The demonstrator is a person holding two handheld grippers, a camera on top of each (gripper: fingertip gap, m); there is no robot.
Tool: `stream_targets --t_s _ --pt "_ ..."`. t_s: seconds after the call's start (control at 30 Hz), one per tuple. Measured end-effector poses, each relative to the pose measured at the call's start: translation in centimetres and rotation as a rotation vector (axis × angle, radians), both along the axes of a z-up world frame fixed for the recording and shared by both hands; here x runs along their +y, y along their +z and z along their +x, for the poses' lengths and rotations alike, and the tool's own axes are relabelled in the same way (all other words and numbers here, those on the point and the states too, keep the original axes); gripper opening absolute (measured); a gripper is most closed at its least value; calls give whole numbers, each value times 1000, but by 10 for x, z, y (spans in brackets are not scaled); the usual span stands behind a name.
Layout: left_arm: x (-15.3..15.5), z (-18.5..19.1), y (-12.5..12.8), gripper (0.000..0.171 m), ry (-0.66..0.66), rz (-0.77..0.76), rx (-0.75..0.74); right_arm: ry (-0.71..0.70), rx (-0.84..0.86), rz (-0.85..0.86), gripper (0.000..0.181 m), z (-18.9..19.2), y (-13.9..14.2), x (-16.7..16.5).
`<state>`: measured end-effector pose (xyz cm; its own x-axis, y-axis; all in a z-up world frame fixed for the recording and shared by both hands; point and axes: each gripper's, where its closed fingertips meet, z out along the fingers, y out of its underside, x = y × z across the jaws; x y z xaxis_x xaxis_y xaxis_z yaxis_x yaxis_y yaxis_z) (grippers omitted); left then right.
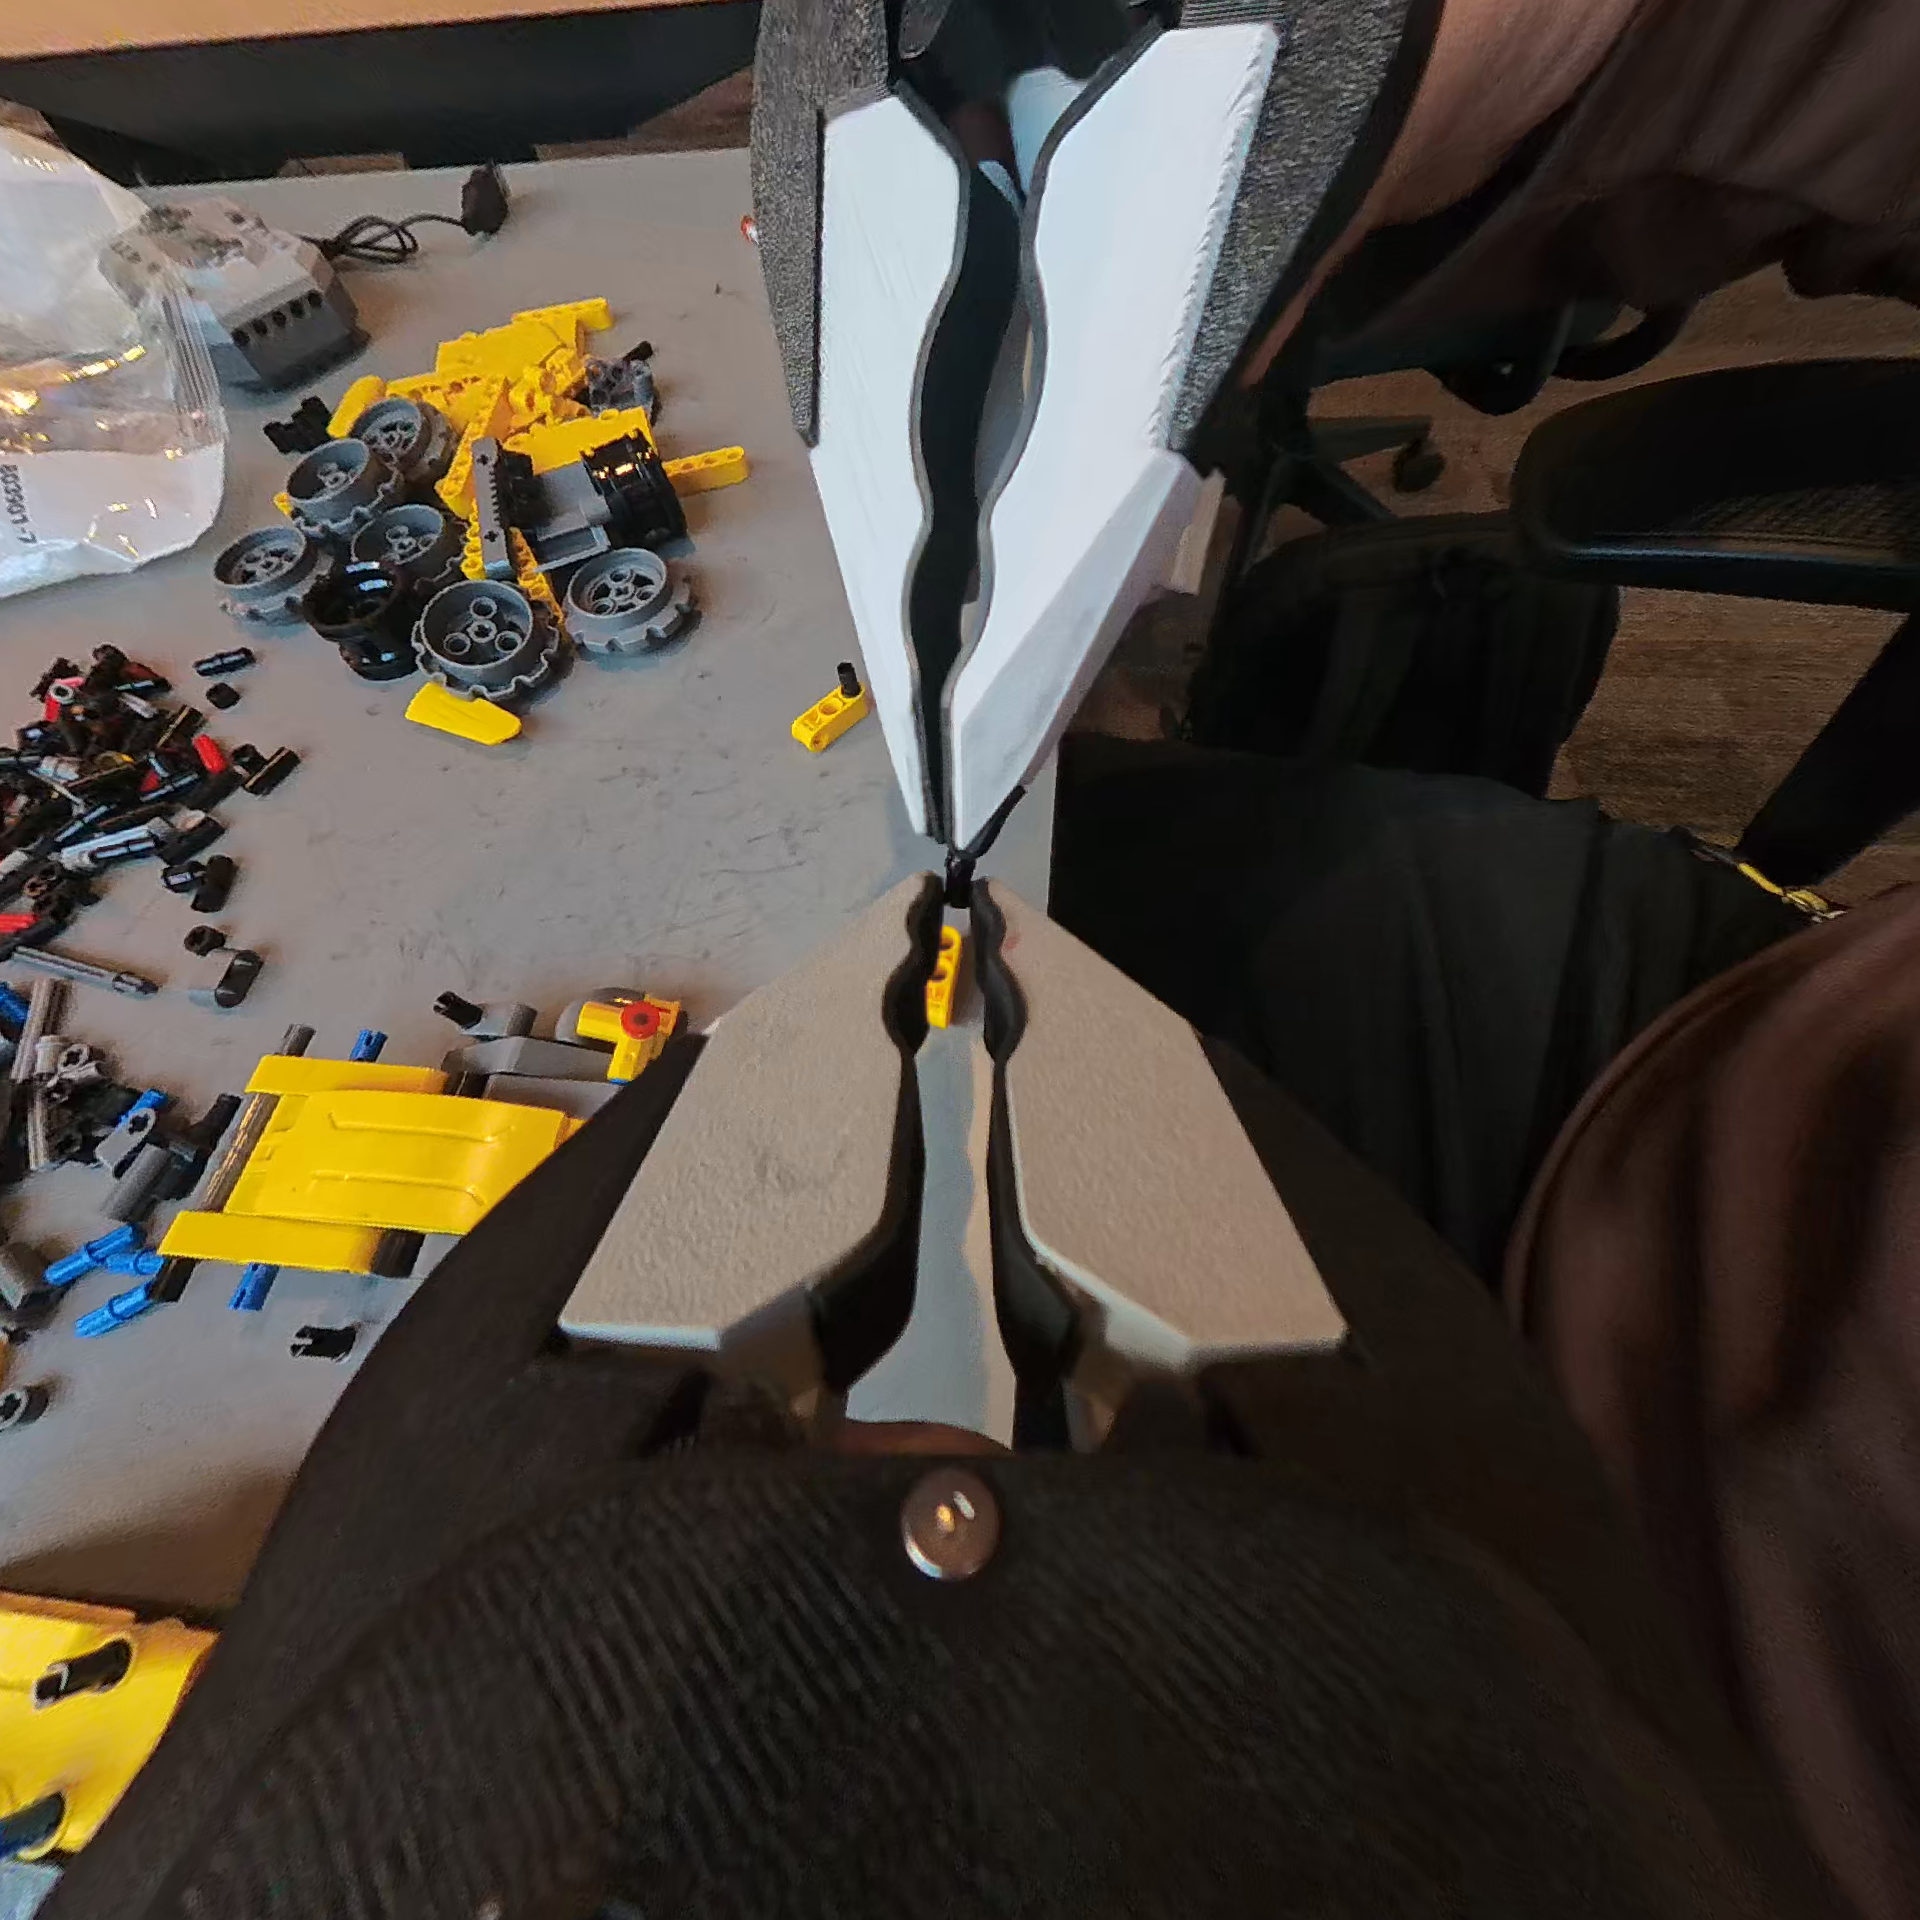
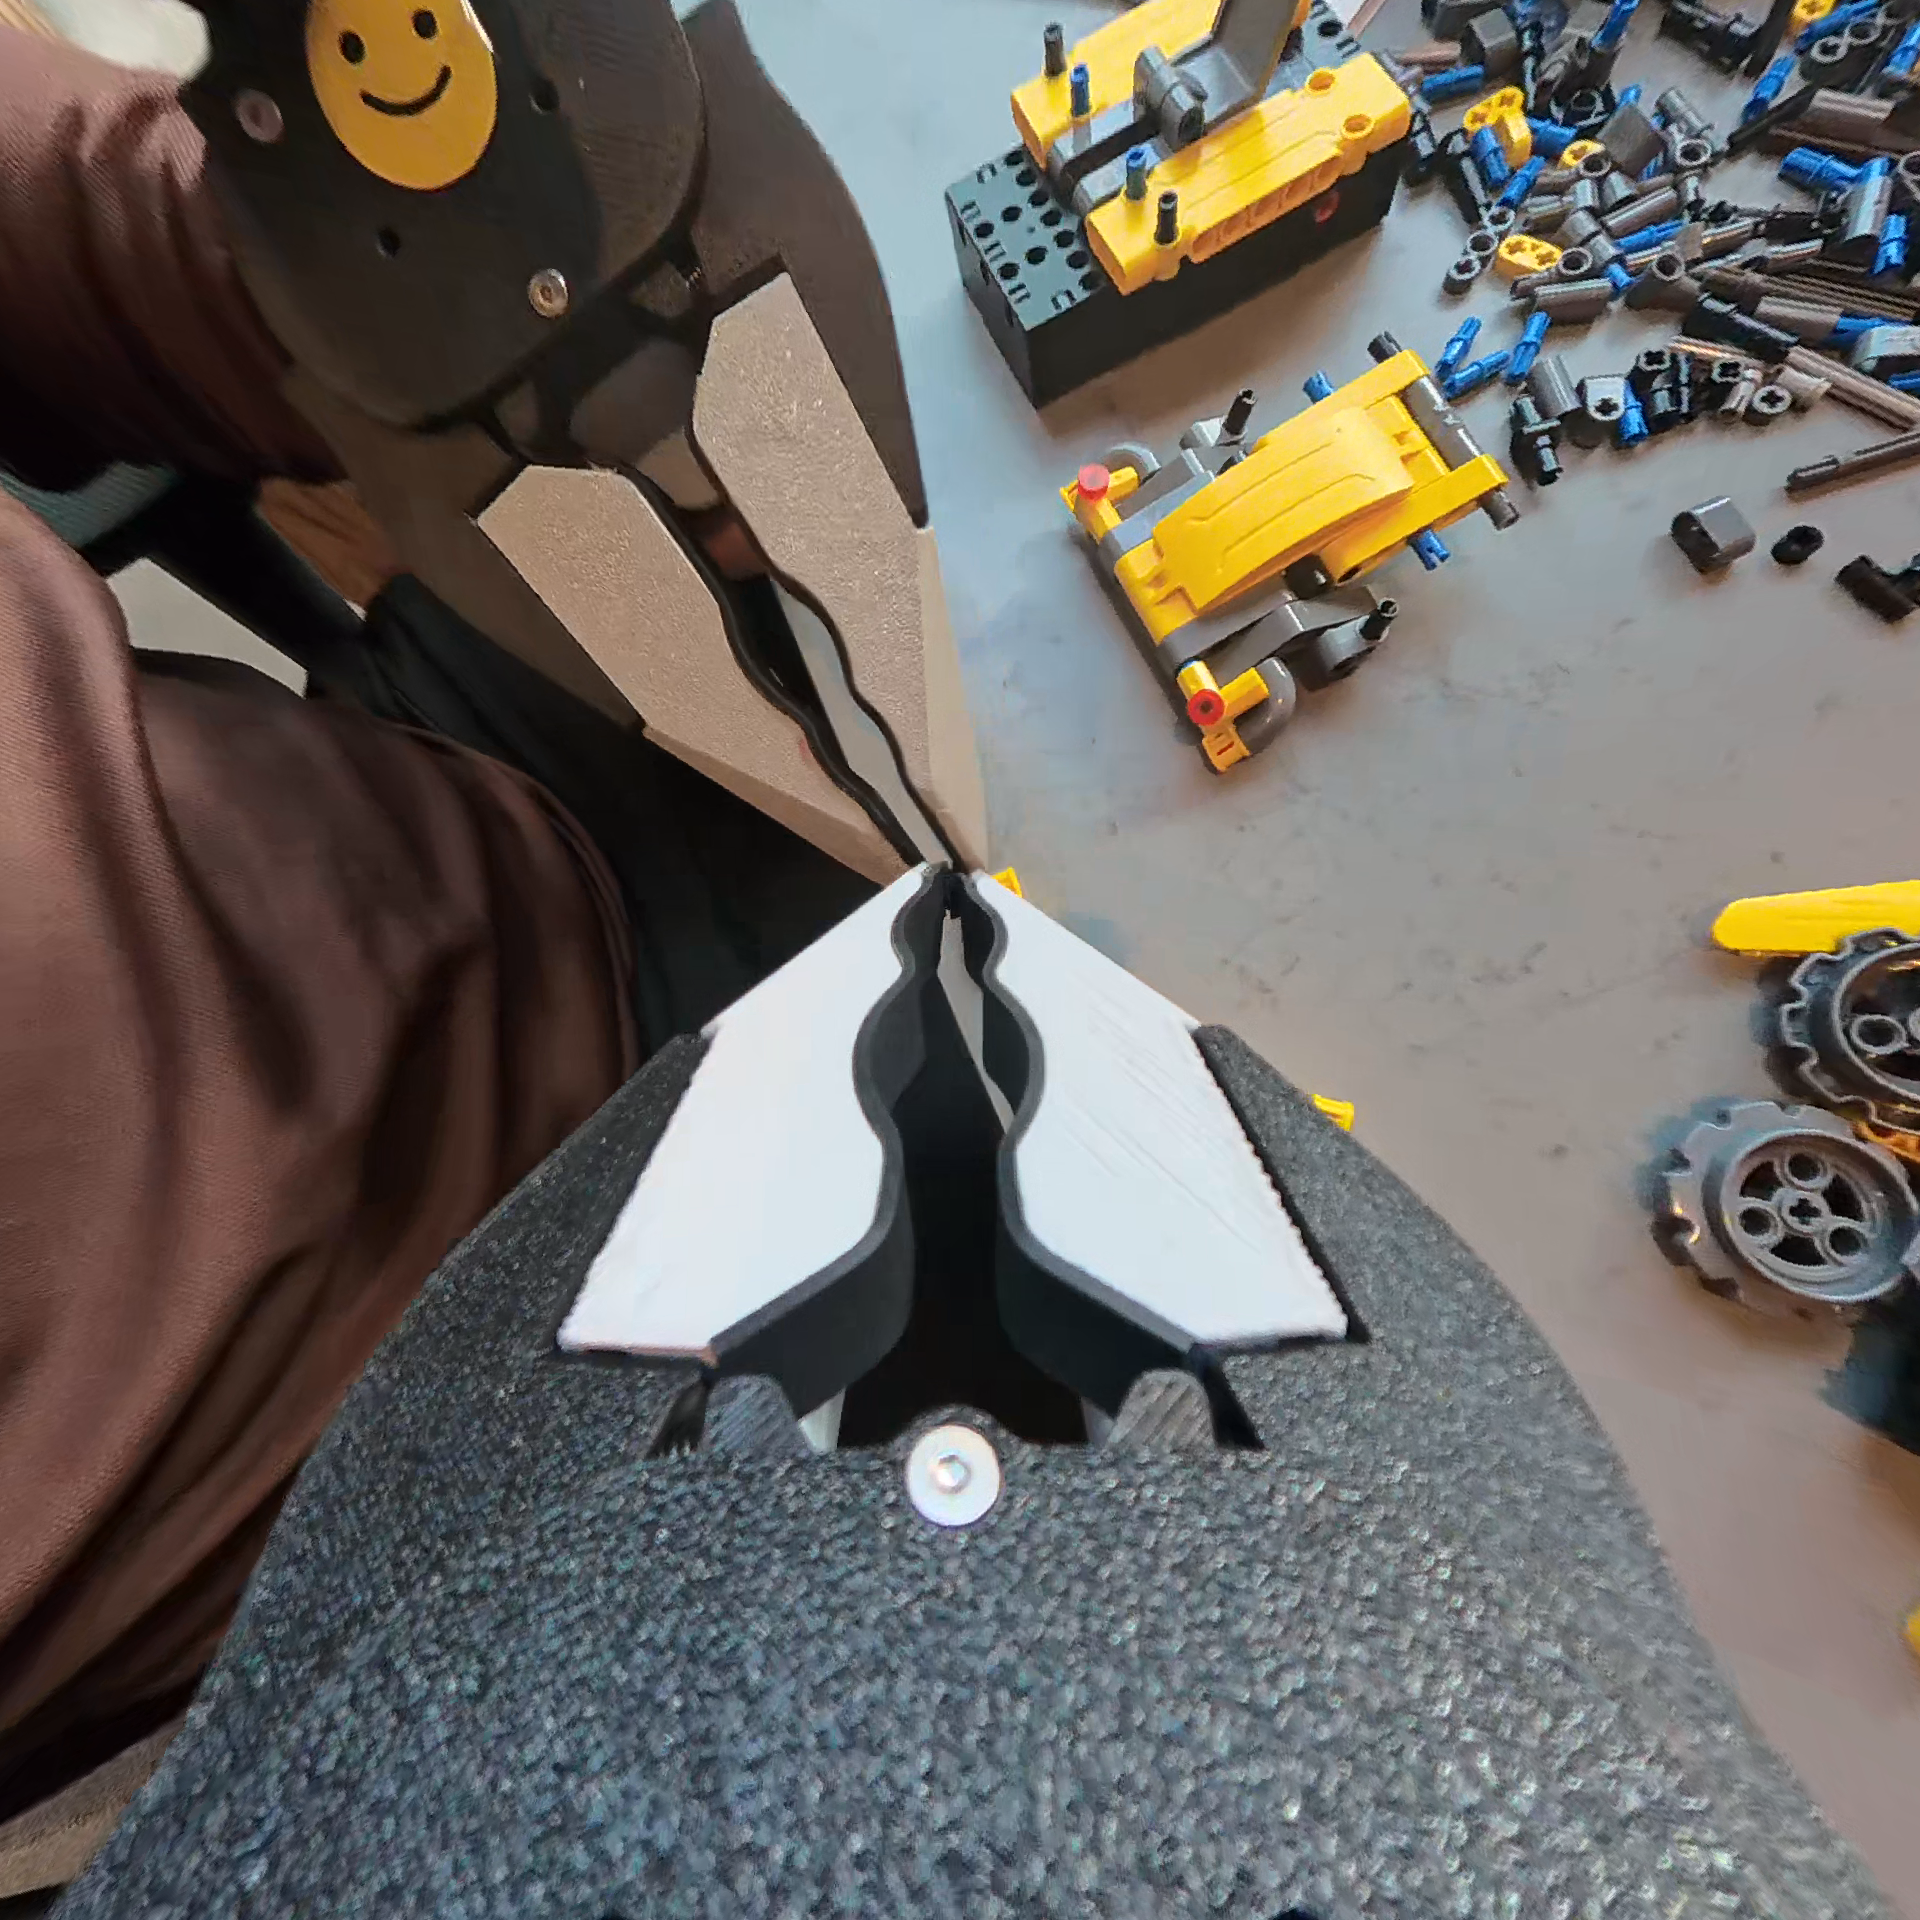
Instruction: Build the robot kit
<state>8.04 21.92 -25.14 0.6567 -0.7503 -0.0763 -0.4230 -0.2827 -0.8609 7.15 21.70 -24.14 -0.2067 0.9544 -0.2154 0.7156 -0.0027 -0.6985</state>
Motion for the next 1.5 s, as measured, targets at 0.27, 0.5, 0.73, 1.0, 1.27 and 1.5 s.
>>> stream_targets --t_s 0.27,0.5,0.73,1.0,1.27,1.5 --pt "5 -2 18 2 101 55 -162 -119 250 -192 0 -3 33 12" --pt "5 -5 21 2 118 58 -179 -75 196 -32 7 3 20 9" --pt "6 -4 21 2 129 80 -158 -63 200 -36 1 -3 20 5" --pt "7 -6 19 2 150 82 -152 -70 192 -47 1 -7 17 5" --pt "6 -17 6 16 146 -27 -123 -83 92 12 0 -5 1 12" --pt "3 -15 -22 22 56 -152 28 -48 -42 89 0 3 -27 11"
